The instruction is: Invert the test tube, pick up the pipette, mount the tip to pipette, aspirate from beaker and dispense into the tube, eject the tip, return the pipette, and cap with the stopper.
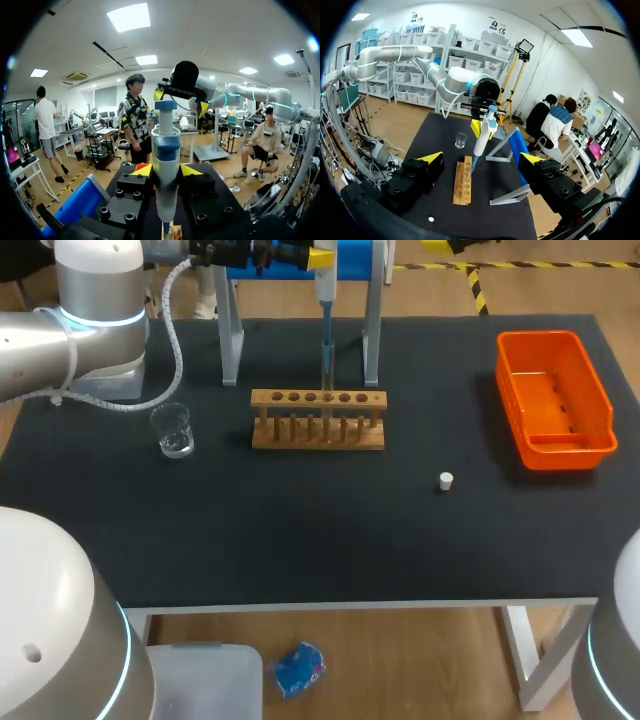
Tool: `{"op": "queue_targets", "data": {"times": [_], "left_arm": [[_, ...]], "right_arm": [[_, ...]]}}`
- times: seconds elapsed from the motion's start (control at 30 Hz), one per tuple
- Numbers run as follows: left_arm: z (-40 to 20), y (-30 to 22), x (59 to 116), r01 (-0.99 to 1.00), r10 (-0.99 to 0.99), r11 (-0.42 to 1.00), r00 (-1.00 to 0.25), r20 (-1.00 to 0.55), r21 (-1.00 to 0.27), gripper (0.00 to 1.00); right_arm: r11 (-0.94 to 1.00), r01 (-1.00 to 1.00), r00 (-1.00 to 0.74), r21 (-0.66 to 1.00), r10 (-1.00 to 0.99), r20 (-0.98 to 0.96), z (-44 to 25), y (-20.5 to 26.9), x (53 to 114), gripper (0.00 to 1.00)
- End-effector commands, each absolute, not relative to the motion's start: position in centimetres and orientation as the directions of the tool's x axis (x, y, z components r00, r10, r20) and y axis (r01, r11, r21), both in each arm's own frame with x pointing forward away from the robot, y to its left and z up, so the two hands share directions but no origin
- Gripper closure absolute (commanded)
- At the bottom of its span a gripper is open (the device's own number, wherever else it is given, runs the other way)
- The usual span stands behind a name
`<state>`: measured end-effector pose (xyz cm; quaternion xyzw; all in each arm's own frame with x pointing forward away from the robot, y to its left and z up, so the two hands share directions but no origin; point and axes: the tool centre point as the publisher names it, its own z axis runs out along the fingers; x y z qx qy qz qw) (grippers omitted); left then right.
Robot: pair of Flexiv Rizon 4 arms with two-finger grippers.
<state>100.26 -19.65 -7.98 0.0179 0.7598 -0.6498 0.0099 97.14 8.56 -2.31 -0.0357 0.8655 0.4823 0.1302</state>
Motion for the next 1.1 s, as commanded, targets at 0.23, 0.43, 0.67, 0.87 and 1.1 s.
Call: {"op": "queue_targets", "data": {"times": [0.23, 0.43, 0.67, 0.87, 1.1], "left_arm": [[-7.9, -19.6, 100.2, 0.04, 0.013, 0.155, -0.999, -0.038, -0.987, 1.0], [-7.9, -19.6, 100.2, 0.04, 0.013, 0.155, -0.999, -0.038, -0.987, 1.0], [-7.9, -19.6, 100.2, 0.04, 0.013, 0.155, -0.999, -0.038, -0.987, 1.0], [-7.9, -19.6, 100.2, 0.04, 0.013, 0.155, -0.999, -0.038, -0.987, 1.0], [-7.9, -19.6, 100.2, 0.04, 0.013, 0.155, -0.999, -0.038, -0.987, 1.0]], "right_arm": [[0.562, -0.08, -0.985, 0.823, 0.084, -0.153, -0.8, 10.6, 97.3, 0.0], [0.526, -0.105, -0.986, 0.844, 0.057, -0.158, 0.9, 12.7, 98.0, 0.0], [0.491, -0.105, -0.989, 0.865, 0.038, -0.142, 1.3, 14.6, 99.9, 0.0], [0.452, -0.089, -0.991, 0.888, 0.046, -0.123, 2.1, 16.0, 100.6, 0.0], [0.434, -0.104, -0.992, 0.895, 0.016, -0.123, 2.8, 18.4, 100.6, 0.0]]}}
